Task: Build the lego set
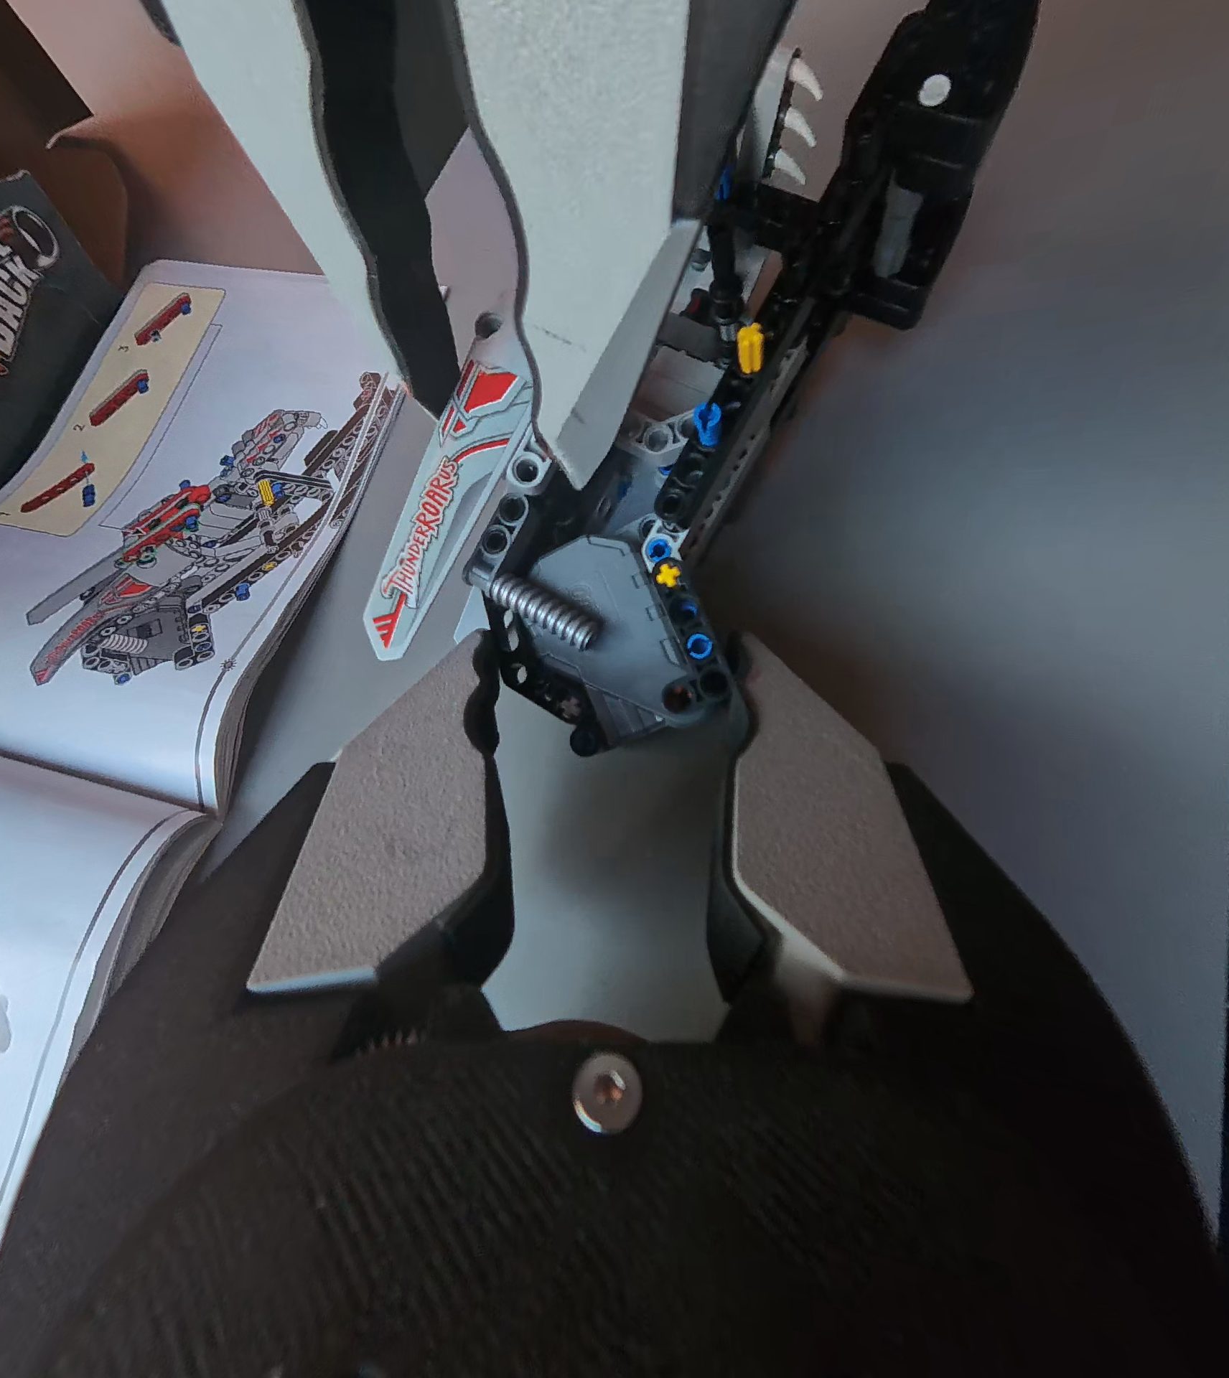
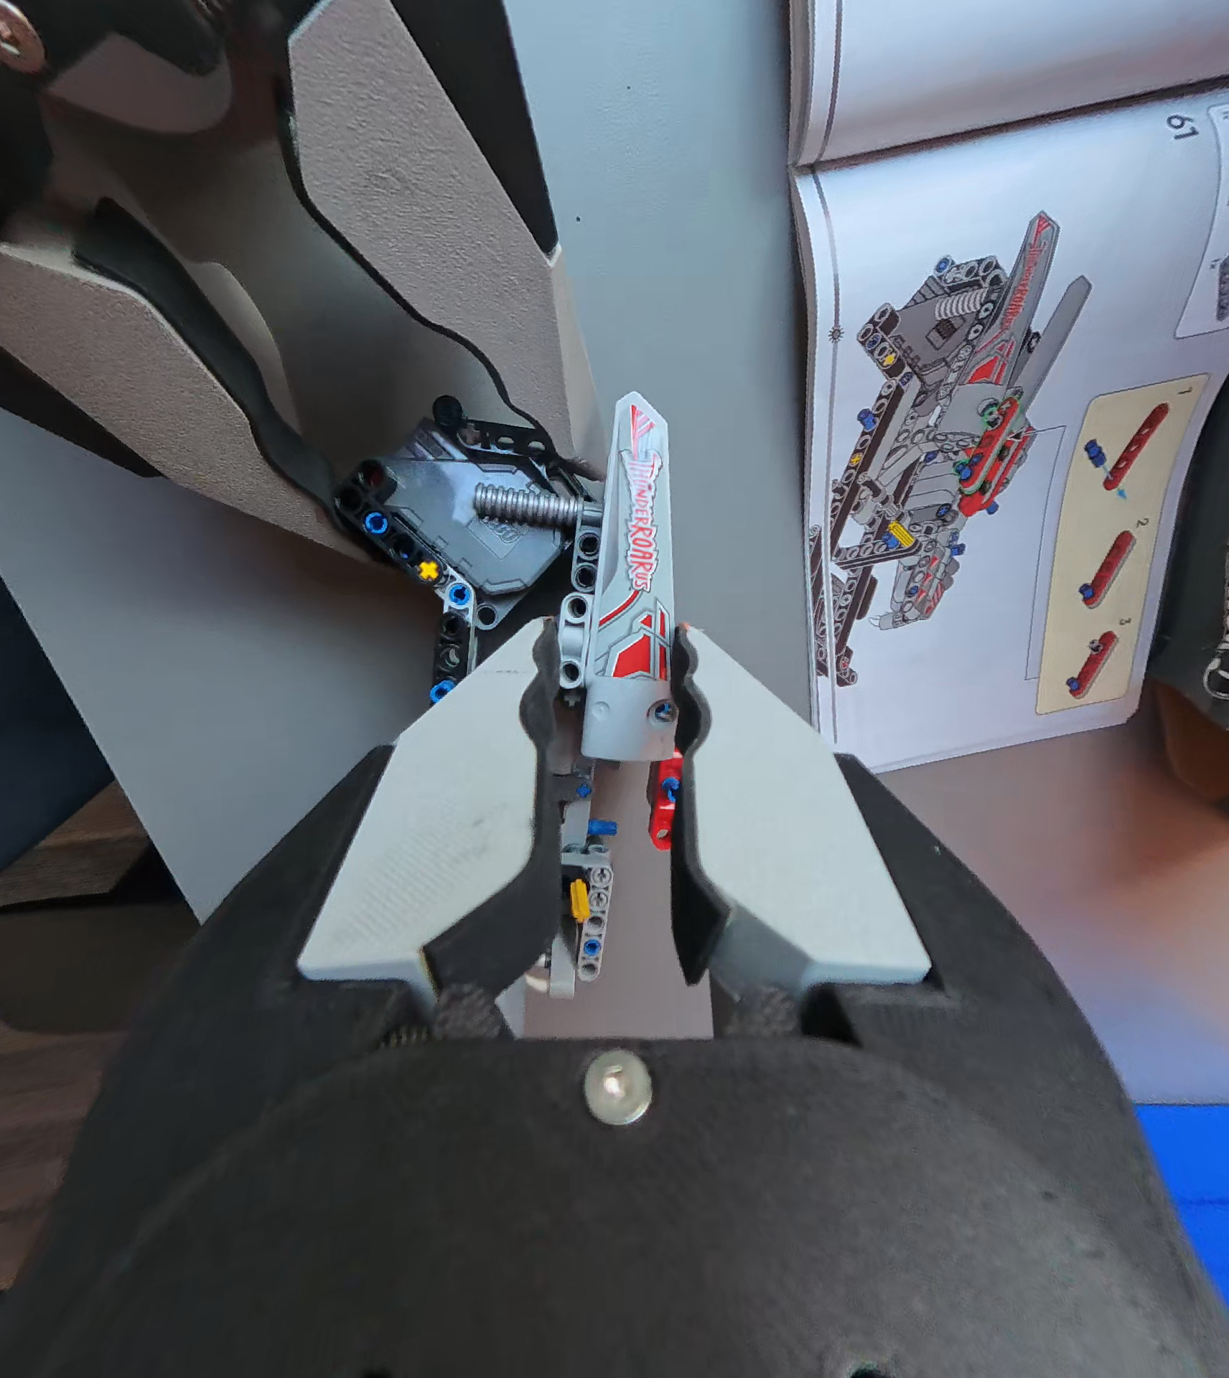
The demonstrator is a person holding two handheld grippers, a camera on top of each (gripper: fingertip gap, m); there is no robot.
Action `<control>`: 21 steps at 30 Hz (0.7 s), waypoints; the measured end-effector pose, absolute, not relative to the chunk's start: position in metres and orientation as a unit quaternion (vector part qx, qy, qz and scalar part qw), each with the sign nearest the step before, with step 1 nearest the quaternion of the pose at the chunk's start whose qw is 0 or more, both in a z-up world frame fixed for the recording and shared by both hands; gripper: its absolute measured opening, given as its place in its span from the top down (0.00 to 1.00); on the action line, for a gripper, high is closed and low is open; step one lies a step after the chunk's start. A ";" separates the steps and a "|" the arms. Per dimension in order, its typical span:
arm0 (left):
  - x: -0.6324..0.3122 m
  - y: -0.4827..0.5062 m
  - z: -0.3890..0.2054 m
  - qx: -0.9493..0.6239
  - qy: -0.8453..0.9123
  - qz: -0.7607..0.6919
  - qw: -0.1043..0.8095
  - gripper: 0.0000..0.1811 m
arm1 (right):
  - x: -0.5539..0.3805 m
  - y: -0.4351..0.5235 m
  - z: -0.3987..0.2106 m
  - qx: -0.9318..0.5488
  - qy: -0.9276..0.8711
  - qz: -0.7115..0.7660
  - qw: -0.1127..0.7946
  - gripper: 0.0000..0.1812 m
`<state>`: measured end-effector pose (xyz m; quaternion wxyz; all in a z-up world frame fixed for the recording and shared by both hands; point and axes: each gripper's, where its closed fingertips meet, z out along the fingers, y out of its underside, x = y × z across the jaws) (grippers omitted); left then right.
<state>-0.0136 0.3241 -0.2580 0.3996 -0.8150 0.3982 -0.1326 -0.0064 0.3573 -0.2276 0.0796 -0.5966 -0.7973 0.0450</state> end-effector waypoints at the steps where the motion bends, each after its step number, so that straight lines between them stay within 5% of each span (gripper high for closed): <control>1: -0.013 0.324 -0.258 -0.814 0.399 -0.133 0.400 0.68 | -0.007 0.357 -0.228 -0.594 -0.799 0.047 0.085 0.85; 9: -0.011 0.323 -0.257 -0.812 0.401 -0.128 0.403 0.68 | -0.001 0.354 -0.234 -0.632 -0.767 0.109 0.022 0.85; 21: -0.011 0.325 -0.256 -0.806 0.406 -0.103 0.419 0.68 | -0.007 0.351 -0.205 -0.625 -0.761 0.164 0.057 0.82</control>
